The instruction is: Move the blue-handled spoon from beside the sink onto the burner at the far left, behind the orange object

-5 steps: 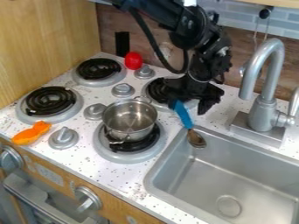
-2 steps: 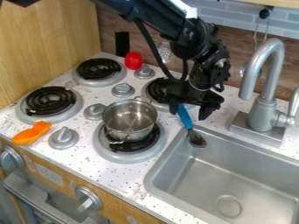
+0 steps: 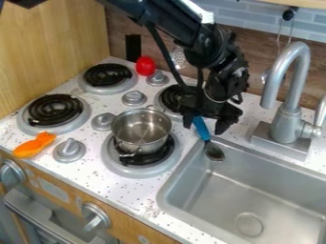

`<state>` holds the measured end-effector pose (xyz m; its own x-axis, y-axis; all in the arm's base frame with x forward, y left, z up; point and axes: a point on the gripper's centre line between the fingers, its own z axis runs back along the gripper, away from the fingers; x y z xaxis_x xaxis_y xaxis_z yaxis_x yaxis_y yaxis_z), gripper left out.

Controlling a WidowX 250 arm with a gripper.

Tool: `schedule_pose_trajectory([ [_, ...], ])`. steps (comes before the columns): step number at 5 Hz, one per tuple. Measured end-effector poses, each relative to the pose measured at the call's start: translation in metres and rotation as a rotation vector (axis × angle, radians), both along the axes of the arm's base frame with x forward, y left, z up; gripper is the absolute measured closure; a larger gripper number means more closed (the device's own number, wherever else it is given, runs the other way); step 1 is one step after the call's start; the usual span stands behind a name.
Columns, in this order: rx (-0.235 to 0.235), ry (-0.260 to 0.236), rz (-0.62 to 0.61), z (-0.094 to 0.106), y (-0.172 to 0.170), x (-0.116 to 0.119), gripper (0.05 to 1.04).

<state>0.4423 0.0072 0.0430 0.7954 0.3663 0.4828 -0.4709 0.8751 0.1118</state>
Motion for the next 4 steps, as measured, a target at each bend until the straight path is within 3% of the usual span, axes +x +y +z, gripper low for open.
schedule_pose_trajectory([
  [1, -0.014, 0.015, 0.001, -0.013, 0.004, 0.007, 0.081],
  [2, -0.050, -0.002, -0.005, -0.016, 0.008, 0.017, 0.120],
  [4, -0.072, -0.042, -0.017, -0.017, 0.013, 0.026, 0.640],
])
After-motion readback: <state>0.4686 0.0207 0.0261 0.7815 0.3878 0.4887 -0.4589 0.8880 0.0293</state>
